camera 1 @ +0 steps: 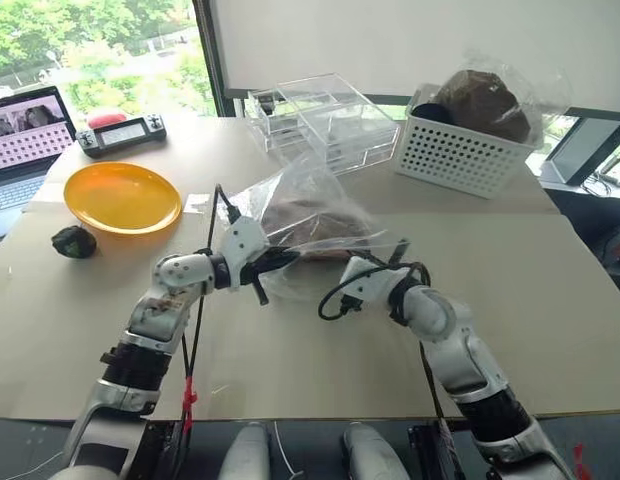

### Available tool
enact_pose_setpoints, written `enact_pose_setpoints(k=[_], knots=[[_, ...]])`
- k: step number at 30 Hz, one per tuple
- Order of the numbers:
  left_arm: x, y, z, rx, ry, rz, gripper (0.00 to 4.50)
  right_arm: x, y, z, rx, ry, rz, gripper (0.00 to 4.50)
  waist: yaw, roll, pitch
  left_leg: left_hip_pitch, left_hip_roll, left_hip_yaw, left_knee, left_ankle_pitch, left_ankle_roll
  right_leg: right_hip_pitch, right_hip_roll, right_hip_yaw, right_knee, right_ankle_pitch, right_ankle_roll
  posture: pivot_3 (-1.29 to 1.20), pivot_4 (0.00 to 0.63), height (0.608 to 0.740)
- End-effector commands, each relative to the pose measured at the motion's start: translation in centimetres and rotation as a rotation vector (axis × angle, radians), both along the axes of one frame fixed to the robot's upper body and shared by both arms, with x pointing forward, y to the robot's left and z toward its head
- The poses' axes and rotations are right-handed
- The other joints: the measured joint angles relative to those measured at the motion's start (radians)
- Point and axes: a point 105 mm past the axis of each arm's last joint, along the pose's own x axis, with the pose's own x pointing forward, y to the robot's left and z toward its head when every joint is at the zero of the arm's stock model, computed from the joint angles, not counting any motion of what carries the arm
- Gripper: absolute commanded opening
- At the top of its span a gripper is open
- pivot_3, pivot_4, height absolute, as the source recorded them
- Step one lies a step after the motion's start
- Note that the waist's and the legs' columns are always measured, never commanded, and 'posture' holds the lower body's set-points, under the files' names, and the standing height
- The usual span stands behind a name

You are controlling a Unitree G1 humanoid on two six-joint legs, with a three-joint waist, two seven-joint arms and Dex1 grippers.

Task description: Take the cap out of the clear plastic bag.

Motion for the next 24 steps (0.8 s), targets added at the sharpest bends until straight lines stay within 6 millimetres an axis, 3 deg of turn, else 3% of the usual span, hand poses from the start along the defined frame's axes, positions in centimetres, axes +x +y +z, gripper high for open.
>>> enact_pose_setpoints(k=[1, 4, 14, 24], knots=[[0.6, 1.0, -0.5, 0.032, 0.010, 0.046, 0.00, -1.3, 4.1, 3.7, 0.151, -0.022, 0.121, 0.07, -0.009, 0.000, 0.000, 0.000, 0.000, 0.000, 0.000, 0.000, 0.000, 0.000, 0.000, 0.000, 0.000, 0.000, 0.000, 0.00, 0.150, 0.735], [0.8, 1.0, -0.5, 0.031, 0.009, 0.046, 0.00, -1.4, 5.7, 3.1, 0.172, 0.037, 0.155, 0.07, -0.015, 0.000, 0.000, 0.001, 0.000, 0.000, 0.000, 0.000, 0.000, 0.000, 0.000, 0.000, 0.001, 0.000, 0.000, 0.00, 0.150, 0.735], [1.0, 0.8, -0.7, 0.037, 0.011, 0.038, 0.00, 1.3, 4.6, -2.8, -0.477, -0.174, 0.113, 0.07, -0.023, 0.000, 0.000, 0.001, 0.000, 0.001, 0.000, 0.000, 0.000, 0.000, 0.000, 0.000, 0.001, 0.000, 0.001, 0.00, 0.150, 0.735], [1.0, 0.8, -1.1, 0.042, 0.016, 0.028, 0.00, 0.9, 4.0, -6.5, -0.595, -0.402, 0.118, 0.07, -0.025, -0.001, 0.000, 0.001, 0.000, 0.000, 0.000, 0.000, 0.000, 0.000, 0.000, 0.001, 0.000, 0.000, 0.000, 0.00, 0.150, 0.735]])
